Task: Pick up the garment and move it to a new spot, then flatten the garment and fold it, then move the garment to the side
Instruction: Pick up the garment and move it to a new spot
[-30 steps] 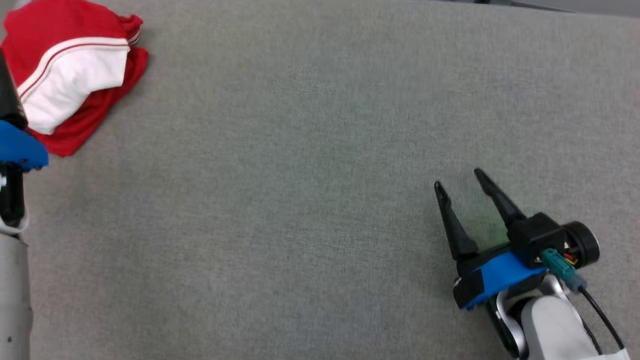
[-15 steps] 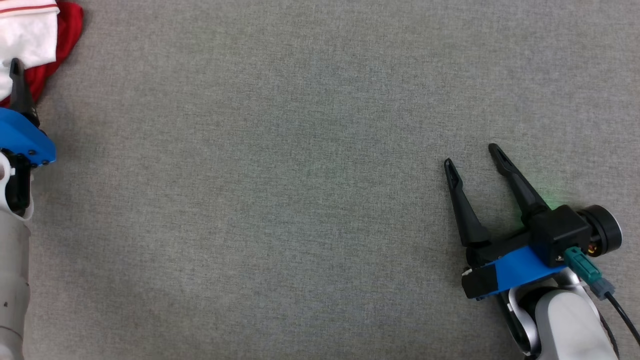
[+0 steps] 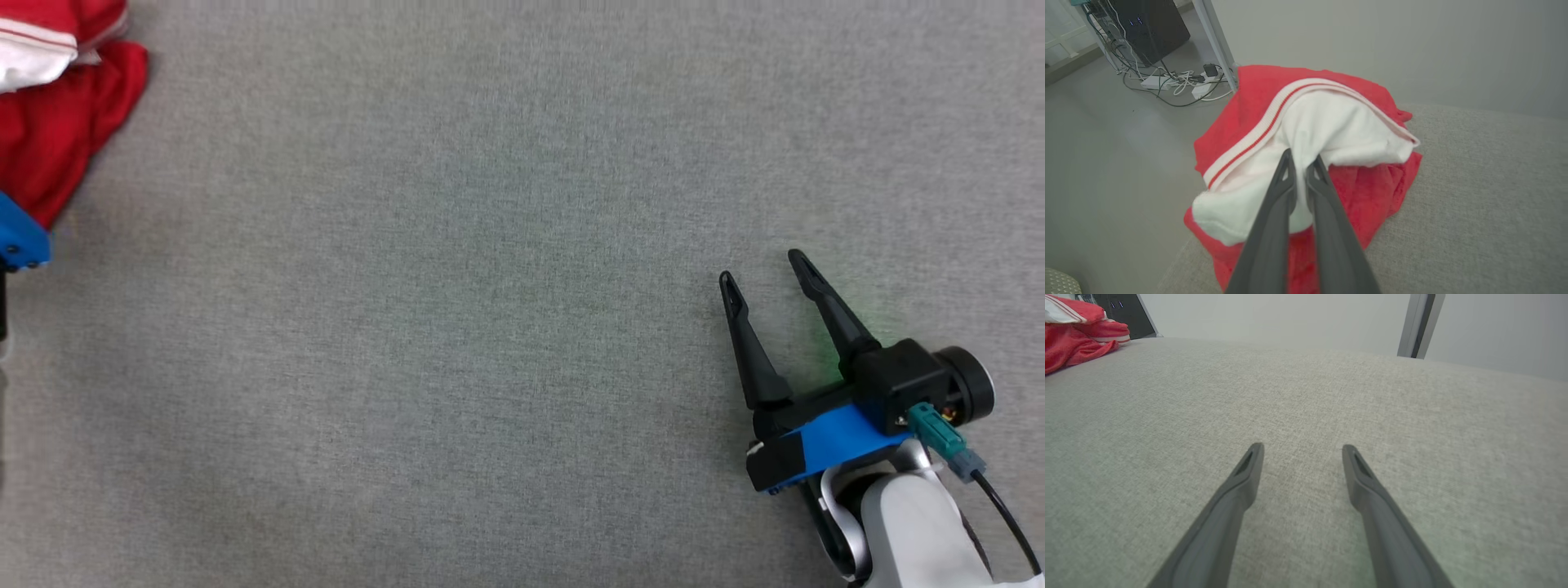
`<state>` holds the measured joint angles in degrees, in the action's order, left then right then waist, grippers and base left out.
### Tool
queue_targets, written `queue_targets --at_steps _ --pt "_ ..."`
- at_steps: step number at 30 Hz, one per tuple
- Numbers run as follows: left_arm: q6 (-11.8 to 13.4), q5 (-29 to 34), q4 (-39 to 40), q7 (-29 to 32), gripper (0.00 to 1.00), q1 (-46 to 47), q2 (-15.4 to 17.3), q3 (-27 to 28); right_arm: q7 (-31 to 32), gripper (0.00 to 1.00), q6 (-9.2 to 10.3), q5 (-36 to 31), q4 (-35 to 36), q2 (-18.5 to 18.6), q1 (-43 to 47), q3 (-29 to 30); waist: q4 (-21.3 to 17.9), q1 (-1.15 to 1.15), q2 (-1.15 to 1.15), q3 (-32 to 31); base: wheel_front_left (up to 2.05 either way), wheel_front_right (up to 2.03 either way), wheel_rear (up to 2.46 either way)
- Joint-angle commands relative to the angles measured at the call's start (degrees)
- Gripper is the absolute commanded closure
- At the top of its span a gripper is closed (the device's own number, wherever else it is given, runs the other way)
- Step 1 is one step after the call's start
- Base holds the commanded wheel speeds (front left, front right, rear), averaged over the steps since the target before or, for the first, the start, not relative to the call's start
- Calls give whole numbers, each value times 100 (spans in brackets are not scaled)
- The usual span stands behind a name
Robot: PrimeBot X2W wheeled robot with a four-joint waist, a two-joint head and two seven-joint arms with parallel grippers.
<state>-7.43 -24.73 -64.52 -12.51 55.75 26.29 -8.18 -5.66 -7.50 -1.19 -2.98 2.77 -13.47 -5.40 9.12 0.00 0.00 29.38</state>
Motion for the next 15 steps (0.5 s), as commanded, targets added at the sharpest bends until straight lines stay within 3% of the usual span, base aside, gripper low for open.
queue_targets --at_steps 1,8,15 --pt "-5 18 82 -76 100 143 133 -79 -70 0 1 78 -104 24 -5 -13 -111 0 0 -210 0 0 0" --pt "-5 20 623 -118 100 334 536 -623 -402 0 1 482 -693 21 45 -82 -391 0 0 -1097 0 0 0" --pt "-5 -74 1481 209 100 464 564 -1225 -681 0 1 851 -1253 18 203 -92 -725 0 0 -1930 0 0 0"
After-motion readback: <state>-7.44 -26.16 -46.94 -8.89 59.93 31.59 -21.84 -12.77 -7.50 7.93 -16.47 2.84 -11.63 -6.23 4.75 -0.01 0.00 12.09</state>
